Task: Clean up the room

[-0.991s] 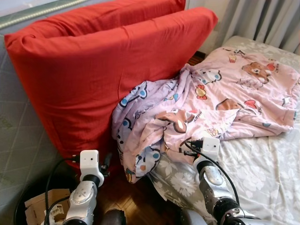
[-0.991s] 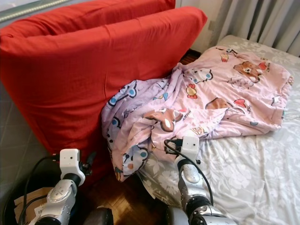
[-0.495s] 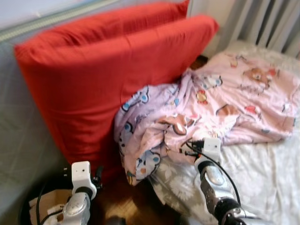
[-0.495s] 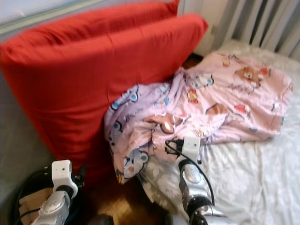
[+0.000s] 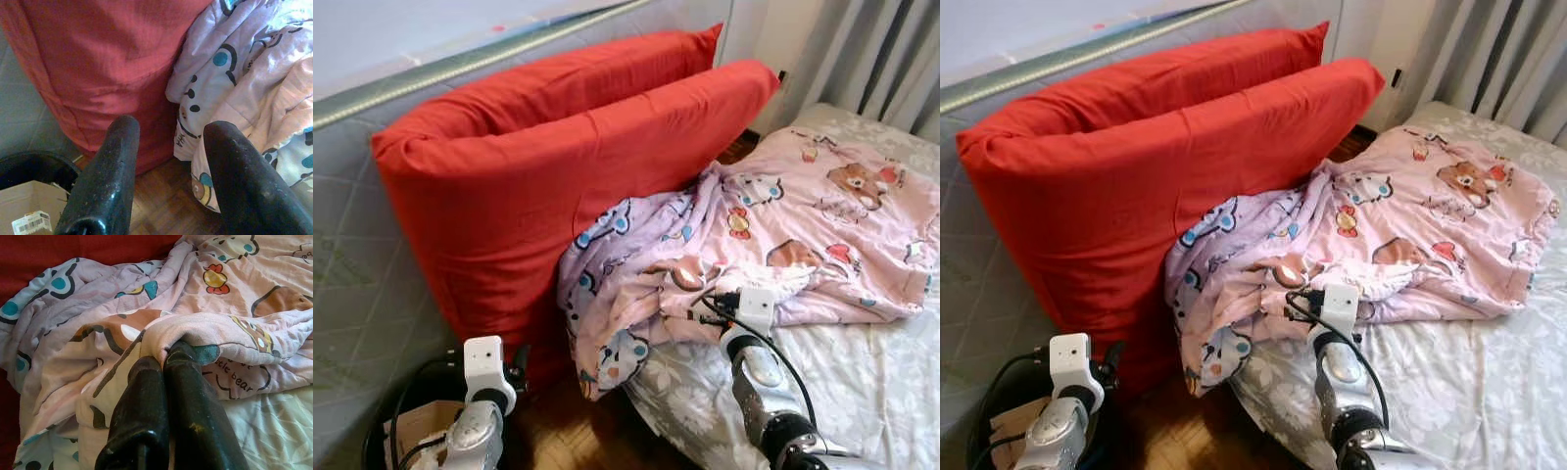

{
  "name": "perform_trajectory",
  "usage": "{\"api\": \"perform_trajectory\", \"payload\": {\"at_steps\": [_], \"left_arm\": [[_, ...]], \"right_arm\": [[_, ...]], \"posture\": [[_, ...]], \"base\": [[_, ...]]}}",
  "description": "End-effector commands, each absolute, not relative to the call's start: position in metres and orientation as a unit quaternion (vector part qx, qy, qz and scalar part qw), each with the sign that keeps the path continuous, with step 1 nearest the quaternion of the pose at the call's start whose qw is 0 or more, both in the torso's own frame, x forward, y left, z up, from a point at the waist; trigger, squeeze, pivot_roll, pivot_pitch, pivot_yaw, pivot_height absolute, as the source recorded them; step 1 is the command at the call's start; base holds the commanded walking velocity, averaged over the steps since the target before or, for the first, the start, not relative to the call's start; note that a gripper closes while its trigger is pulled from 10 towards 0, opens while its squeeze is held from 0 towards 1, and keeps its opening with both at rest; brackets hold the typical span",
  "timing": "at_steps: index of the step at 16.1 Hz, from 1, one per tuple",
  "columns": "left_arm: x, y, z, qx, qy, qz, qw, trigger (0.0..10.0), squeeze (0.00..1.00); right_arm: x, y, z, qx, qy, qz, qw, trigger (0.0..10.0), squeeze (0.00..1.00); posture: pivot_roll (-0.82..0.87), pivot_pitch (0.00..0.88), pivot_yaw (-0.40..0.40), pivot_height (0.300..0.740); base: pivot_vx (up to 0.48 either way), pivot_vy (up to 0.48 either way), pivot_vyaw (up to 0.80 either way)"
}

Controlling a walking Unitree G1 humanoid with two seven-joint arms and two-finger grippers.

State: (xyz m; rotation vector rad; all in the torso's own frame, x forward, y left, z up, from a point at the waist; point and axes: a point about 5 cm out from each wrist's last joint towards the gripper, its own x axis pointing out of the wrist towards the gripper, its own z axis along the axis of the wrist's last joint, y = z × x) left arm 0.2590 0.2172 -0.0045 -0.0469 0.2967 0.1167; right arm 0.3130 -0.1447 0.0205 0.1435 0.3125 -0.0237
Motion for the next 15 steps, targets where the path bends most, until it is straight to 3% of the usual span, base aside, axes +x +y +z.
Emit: {"api": "perform_trajectory", "payload": {"at_steps": [1, 15], "left_arm": [[0.2553, 0.2173, -0.0083, -0.026, 0.154, 0.061, 0.986, 10.0, 0.00], [0.2567, 0.2131, -0.0078, -0.025, 0.150, 0.052, 0.987, 10.0, 0.00]], "right_arm": [[0.3113, -0.1470, 0.0182, 0.067, 0.162, -0.016, 0.984, 10.0, 0.00], [0.3125, -0.1489, 0.0206, 0.072, 0.151, -0.024, 0.986, 10.0, 0.00]], "posture": [[0.07, 0.066, -0.057, 0.740], [0.07, 0.064, -0.053, 0.740]], "base": [[0.000, 0.000, 0.00], [0.000, 0.000, 0.00]]}}
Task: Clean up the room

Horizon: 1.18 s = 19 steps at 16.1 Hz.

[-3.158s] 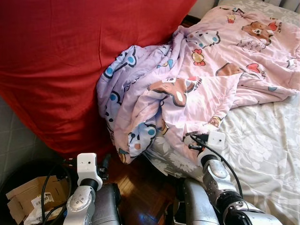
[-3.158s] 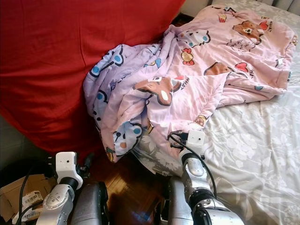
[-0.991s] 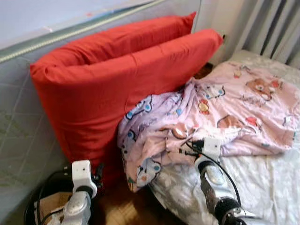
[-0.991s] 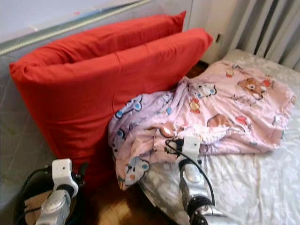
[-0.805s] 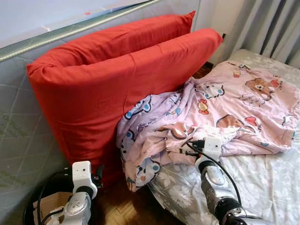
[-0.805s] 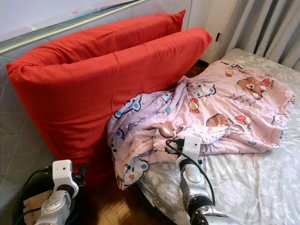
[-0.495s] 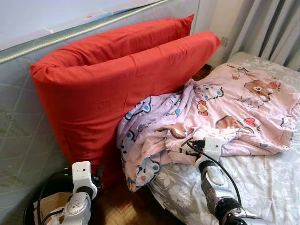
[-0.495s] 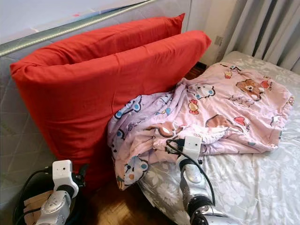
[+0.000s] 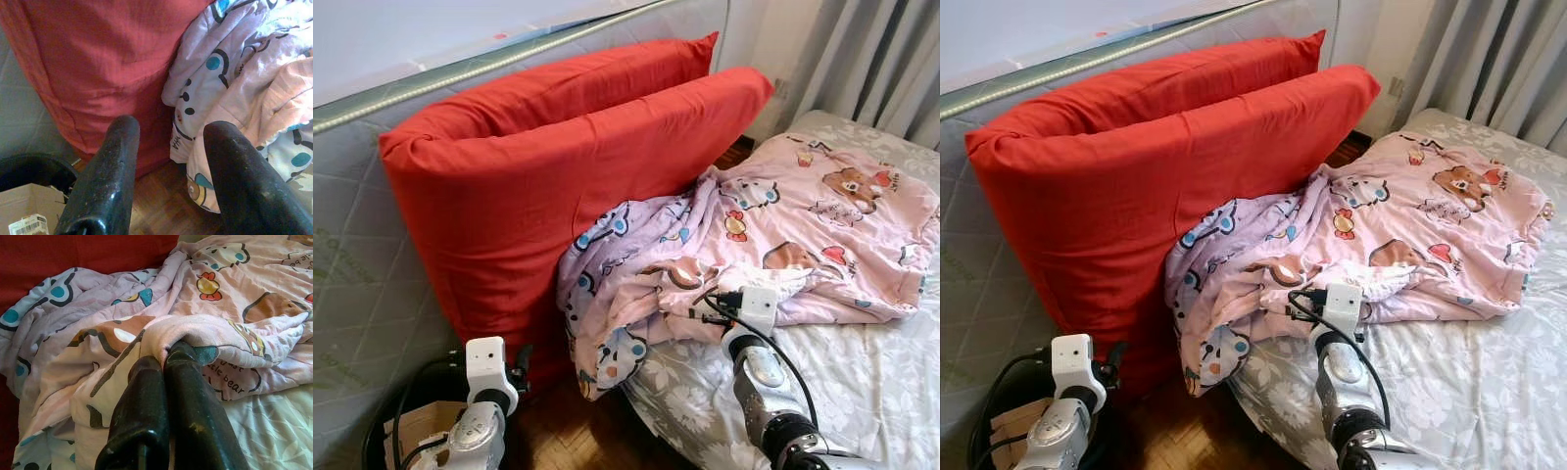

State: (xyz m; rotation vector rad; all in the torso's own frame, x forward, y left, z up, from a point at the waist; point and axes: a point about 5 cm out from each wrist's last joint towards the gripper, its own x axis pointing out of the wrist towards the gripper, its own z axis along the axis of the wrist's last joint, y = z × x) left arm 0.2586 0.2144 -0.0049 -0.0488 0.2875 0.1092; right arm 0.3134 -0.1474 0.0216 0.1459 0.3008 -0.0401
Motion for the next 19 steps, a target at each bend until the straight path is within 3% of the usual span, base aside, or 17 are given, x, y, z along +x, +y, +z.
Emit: {"api": "perform_trajectory", "payload": {"at_steps": [1, 6, 19], "left_arm": [[0.2567, 0.2131, -0.0078, -0.026, 0.150, 0.052, 0.987, 10.0, 0.00], [0.2575, 0.2112, -0.0073, -0.024, 0.148, 0.048, 0.988, 10.0, 0.00], [0.2593, 0.2128, -0.0061, -0.028, 0.146, 0.058, 0.987, 10.0, 0.00]], "right_arm": [[0.3125, -0.1489, 0.0206, 0.072, 0.151, -0.024, 0.986, 10.0, 0.00], [0.3105, -0.1530, 0.0184, 0.071, 0.155, -0.037, 0.985, 10.0, 0.00], [0.3124, -0.1526, 0.0209, 0.065, 0.149, -0.038, 0.986, 10.0, 0.00]], "posture": [[0.07, 0.064, -0.053, 0.740], [0.07, 0.043, -0.051, 0.740], [0.07, 0.061, -0.055, 0.740]], "base": [[0.000, 0.000, 0.00], [0.000, 0.000, 0.00], [0.000, -0.293, 0.00]]}}
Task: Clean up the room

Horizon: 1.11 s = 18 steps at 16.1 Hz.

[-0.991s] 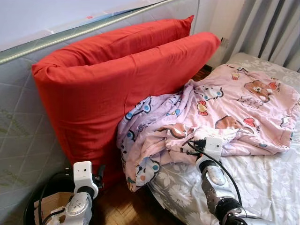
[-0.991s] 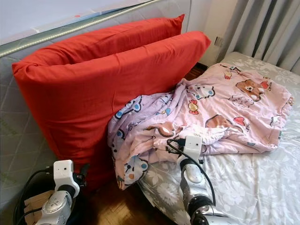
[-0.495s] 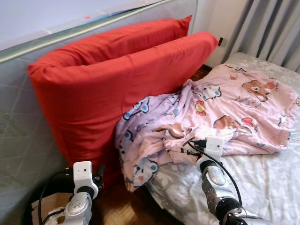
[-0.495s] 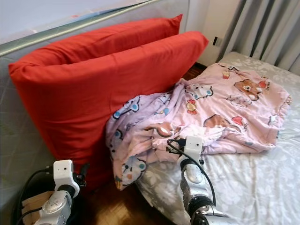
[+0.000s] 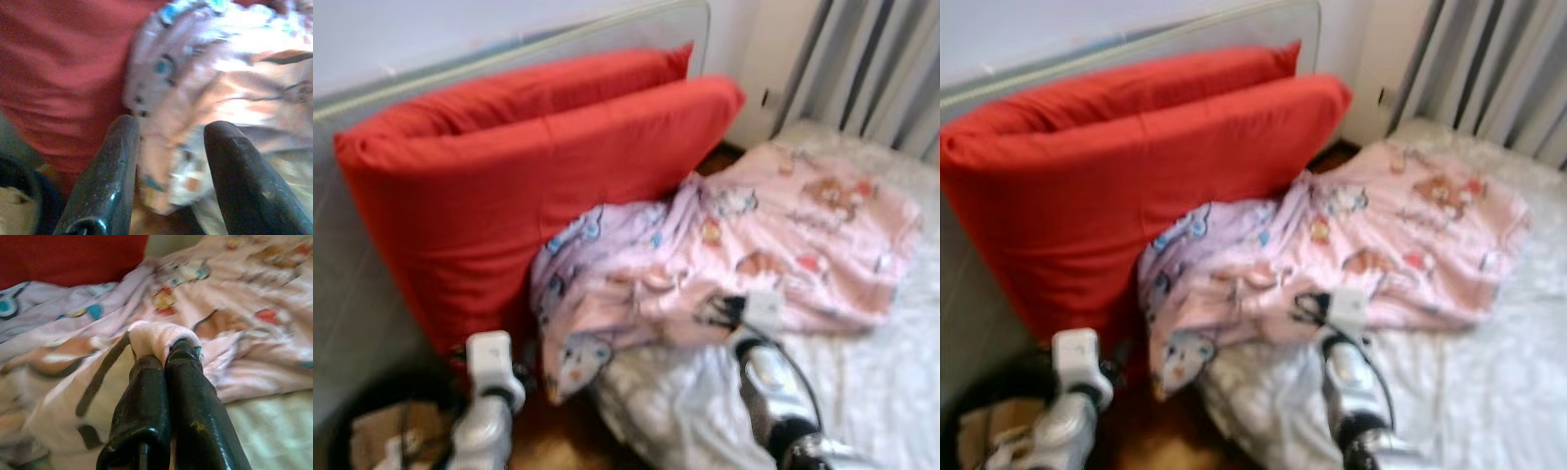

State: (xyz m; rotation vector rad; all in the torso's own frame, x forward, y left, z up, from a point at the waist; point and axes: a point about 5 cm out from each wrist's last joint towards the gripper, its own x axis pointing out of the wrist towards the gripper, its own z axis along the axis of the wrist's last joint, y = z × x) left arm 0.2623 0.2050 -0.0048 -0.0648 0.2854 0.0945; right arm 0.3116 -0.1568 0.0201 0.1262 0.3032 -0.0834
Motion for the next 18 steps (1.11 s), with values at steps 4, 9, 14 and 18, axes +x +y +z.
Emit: {"api": "perform_trajectory", "payload": {"at_steps": [4, 9, 14, 18], "left_arm": [[0.2586, 0.2145, -0.0066, -0.031, 0.148, 0.062, 0.987, 10.0, 0.00], [0.2586, 0.2147, -0.0075, -0.042, 0.151, 0.066, 0.985, 10.0, 0.00], [0.2587, 0.2149, -0.0070, -0.035, 0.149, 0.062, 0.986, 10.0, 0.00], [0.2582, 0.2128, -0.0080, -0.030, 0.152, 0.055, 0.986, 10.0, 0.00]], "right_arm": [[0.3121, -0.1496, 0.0204, 0.065, 0.151, -0.032, 0.986, 10.0, 0.00], [0.3119, -0.1507, 0.0201, 0.065, 0.151, -0.035, 0.986, 10.0, 0.00], [0.3114, -0.1500, 0.0195, 0.065, 0.153, -0.033, 0.986, 10.0, 0.00], [0.3106, -0.1499, 0.0186, 0.065, 0.155, -0.032, 0.985, 10.0, 0.00]], "posture": [[0.07, 0.064, -0.056, 0.740], [0.07, 0.067, -0.055, 0.740], [0.07, 0.066, -0.054, 0.740], [0.07, 0.061, -0.052, 0.740]], "base": [[0.000, 0.000, 0.00], [0.000, 0.241, 0.00], [0.000, 0.235, 0.00], [0.000, 0.000, 0.00]]}}
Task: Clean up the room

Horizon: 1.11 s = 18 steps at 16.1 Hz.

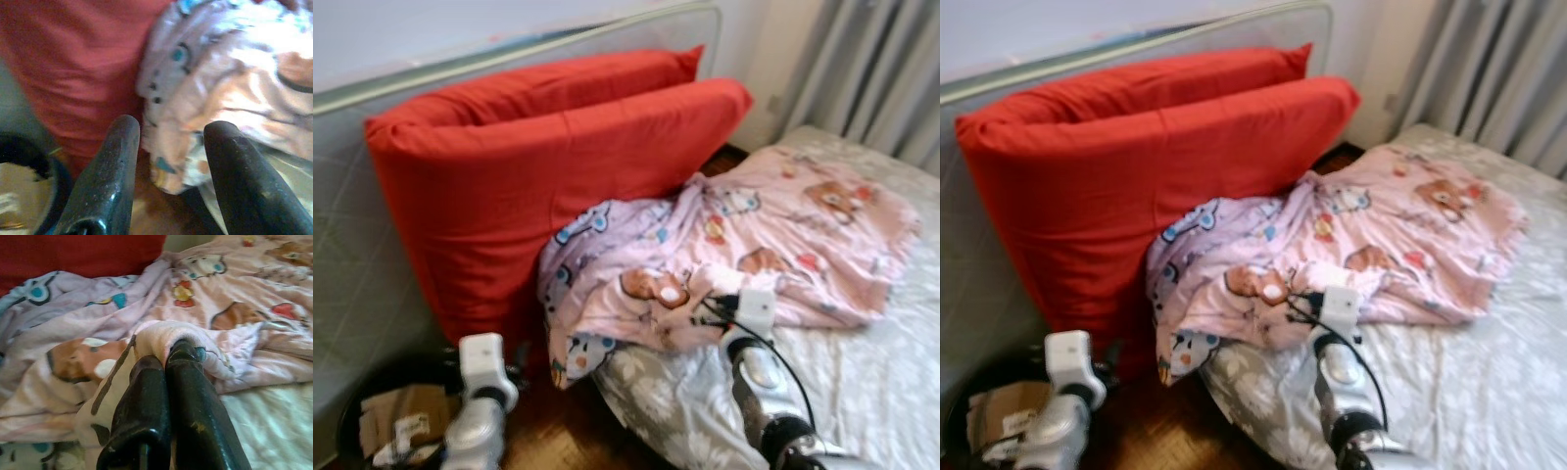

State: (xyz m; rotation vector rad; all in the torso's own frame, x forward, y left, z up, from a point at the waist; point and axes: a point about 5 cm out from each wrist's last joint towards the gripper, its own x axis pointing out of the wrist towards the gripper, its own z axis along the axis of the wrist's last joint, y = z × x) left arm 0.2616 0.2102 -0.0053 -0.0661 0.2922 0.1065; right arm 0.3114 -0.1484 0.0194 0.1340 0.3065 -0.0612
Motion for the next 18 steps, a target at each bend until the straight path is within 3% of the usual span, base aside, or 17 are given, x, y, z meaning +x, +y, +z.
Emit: {"api": "perform_trajectory", "payload": {"at_steps": [1, 4, 18], "left_arm": [[0.2581, 0.2124, -0.0081, -0.029, 0.152, 0.053, 0.986, 10.0, 0.00], [0.2586, 0.2125, -0.0076, -0.030, 0.151, 0.053, 0.987, 10.0, 0.00], [0.2586, 0.2126, -0.0073, -0.031, 0.150, 0.055, 0.987, 10.0, 0.00]], "right_arm": [[0.3104, -0.1500, 0.0183, 0.064, 0.155, -0.033, 0.985, 10.0, 0.00], [0.3105, -0.1506, 0.0185, 0.064, 0.155, -0.036, 0.985, 10.0, 0.00], [0.3098, -0.1518, 0.0177, 0.064, 0.156, -0.041, 0.985, 10.0, 0.00]], "posture": [[0.07, 0.059, -0.052, 0.740], [0.07, 0.055, -0.053, 0.740], [0.07, 0.073, -0.051, 0.740]], "base": [[0.000, 0.000, 0.00], [0.000, 0.000, 0.00], [-0.315, 0.000, 0.00]]}}
